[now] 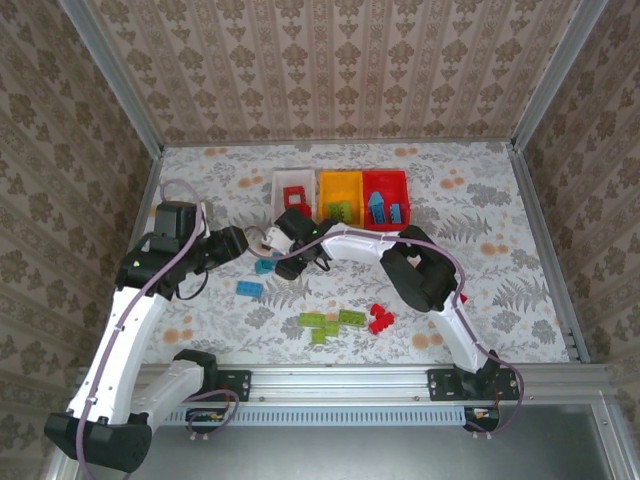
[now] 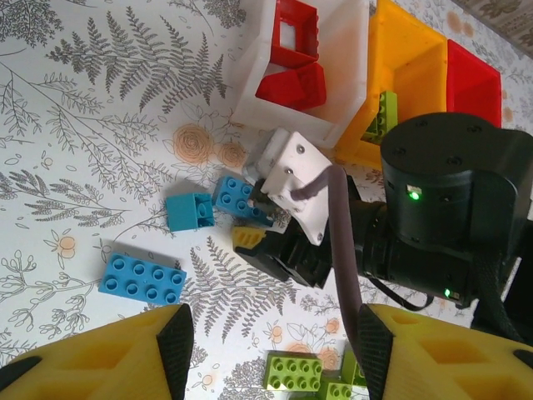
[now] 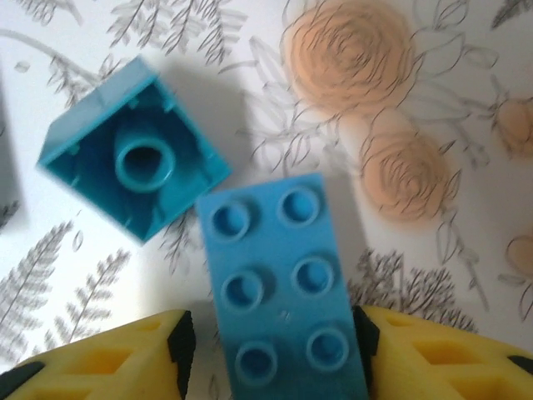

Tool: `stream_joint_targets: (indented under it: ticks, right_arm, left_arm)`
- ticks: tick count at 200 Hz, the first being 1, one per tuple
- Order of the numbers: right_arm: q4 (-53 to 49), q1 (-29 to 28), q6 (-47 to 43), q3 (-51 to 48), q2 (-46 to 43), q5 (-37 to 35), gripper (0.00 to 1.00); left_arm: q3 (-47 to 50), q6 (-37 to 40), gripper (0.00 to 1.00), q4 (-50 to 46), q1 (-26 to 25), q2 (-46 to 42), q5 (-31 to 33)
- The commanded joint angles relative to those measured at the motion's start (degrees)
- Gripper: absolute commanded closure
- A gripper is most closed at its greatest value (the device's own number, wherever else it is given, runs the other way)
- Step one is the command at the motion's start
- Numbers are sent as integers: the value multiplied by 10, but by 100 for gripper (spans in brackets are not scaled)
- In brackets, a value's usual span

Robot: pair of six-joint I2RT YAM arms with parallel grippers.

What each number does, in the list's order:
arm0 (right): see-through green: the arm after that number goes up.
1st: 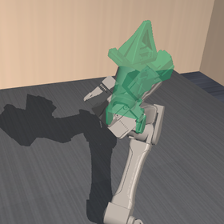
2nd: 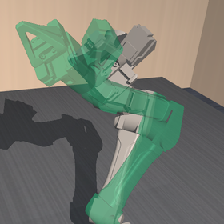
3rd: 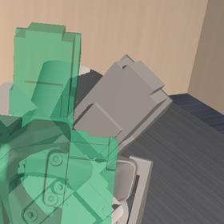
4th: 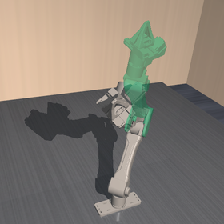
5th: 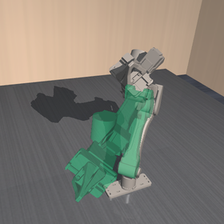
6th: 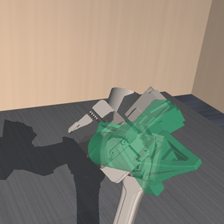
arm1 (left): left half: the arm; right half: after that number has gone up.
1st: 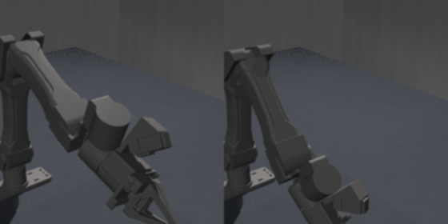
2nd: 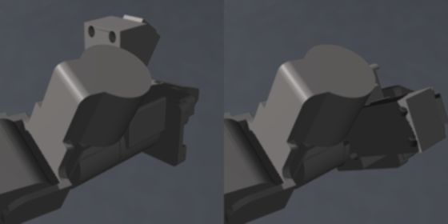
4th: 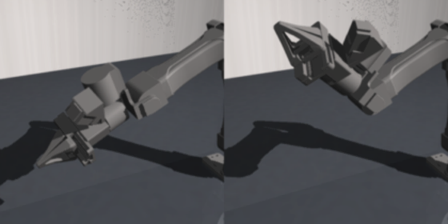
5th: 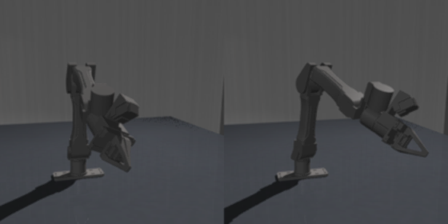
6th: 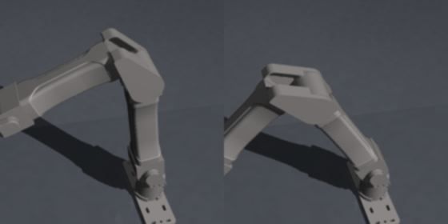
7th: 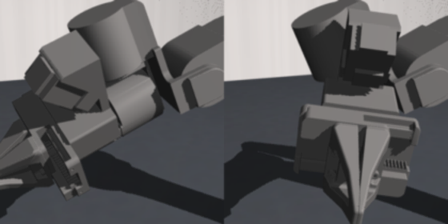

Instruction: Sort the legos into containers by color

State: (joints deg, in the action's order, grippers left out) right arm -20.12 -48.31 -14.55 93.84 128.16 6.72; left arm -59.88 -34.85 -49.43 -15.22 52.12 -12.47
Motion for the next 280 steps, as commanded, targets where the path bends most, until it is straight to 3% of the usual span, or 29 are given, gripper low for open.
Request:
stream_joint_targets:
  ticks: [1, 83, 129, 165, 193, 223, 242, 280]
  right_arm:
    - [-10, -11, 17, -33, -27, 8, 47]
    - [14, -18, 73, 5, 10, -14, 70]
    - [86, -9, 127, -96, -102, -31, 76]
    - [91, 4, 163, -180, -215, -58, 76]
    - [92, 55, 224, -241, -306, -82, 77]
    - [67, 161, 305, -265, -377, -104, 79]
    - [32, 216, 341, -243, -371, -110, 81]
    - [-60, 278, 400, -126, -279, -144, 79]
  left_arm:
    - [11, 4, 43, 12, 7, 0, -8]
    - [24, 1, 44, -9, 10, -16, -29]
    - [37, 6, 42, -64, 23, -39, -63]
    - [26, -28, 40, 62, 16, 2, -142]
    - [-33, -30, 40, 129, -29, 76, -155]
    - [-119, 23, 40, 136, -105, 176, -152]
    - [-153, 31, 40, 157, -157, 233, -144]
    - [-224, 47, 40, 188, -206, 337, -144]
